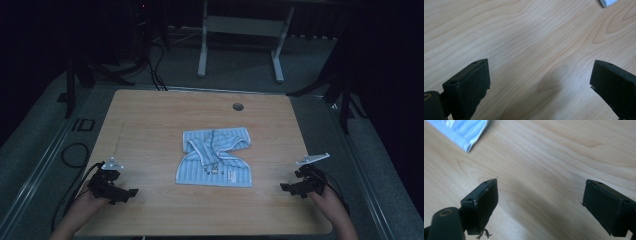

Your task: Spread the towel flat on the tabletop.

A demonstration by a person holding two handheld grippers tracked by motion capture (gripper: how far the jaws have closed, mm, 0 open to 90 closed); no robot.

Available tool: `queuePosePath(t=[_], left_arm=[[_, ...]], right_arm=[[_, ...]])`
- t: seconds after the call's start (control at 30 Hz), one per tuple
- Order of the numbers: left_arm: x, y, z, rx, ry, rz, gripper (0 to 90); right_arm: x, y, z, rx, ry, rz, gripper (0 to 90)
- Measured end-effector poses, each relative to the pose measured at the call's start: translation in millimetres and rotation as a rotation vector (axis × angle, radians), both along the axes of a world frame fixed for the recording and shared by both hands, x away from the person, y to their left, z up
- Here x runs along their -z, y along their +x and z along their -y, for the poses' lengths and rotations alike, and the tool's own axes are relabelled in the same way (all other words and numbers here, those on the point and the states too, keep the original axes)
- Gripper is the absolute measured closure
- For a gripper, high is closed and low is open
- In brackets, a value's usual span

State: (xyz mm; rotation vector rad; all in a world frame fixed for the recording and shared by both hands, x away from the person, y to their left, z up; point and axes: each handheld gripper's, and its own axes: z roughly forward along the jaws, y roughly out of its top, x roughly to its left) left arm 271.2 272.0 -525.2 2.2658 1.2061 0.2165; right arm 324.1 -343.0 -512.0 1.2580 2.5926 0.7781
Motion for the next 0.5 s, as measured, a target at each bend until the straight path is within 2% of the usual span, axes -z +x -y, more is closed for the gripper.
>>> queuePosePath(t=[0.03,0.07,0.13,0.2,0.23,0.33,0.4,0.5], left_arm=[[0.0,0.0,0.0,0.000,0.000,0.000,2.7],[-1.0,4.0,7.6,0.022,0.018,-0.009,2.7],[-0.9,7.3,13.5,0.039,0.034,-0.022,2.7],[-0.6,10.9,21.0,0.059,0.059,-0.035,2.7],[0.1,13.6,25.1,0.071,0.074,-0.053,2.7],[1.6,18.5,35.3,0.107,0.111,-0.070,3.2],[2.1,20.9,41.3,0.124,0.126,-0.072,3.6],[1.7,23.0,45.7,0.145,0.123,-0.079,3.7]], right_arm=[[-0.8,1.1,-2.8,-0.010,-0.007,-0.008,12.7],[-1.9,3.3,-6.9,-0.024,-0.004,-0.025,12.7],[-3.1,4.7,-14.9,-0.056,-0.016,-0.018,12.0],[-2.6,6.9,-23.5,-0.086,-0.023,-0.040,12.3],[-2.3,7.5,-26.7,-0.099,-0.033,-0.040,12.5],[0.8,12.8,-38.6,-0.133,-0.097,-0.076,13.8],[1.1,16.6,-43.9,-0.149,-0.124,-0.097,15.4],[0.8,20.5,-48.0,-0.156,-0.132,-0.115,16.0]])
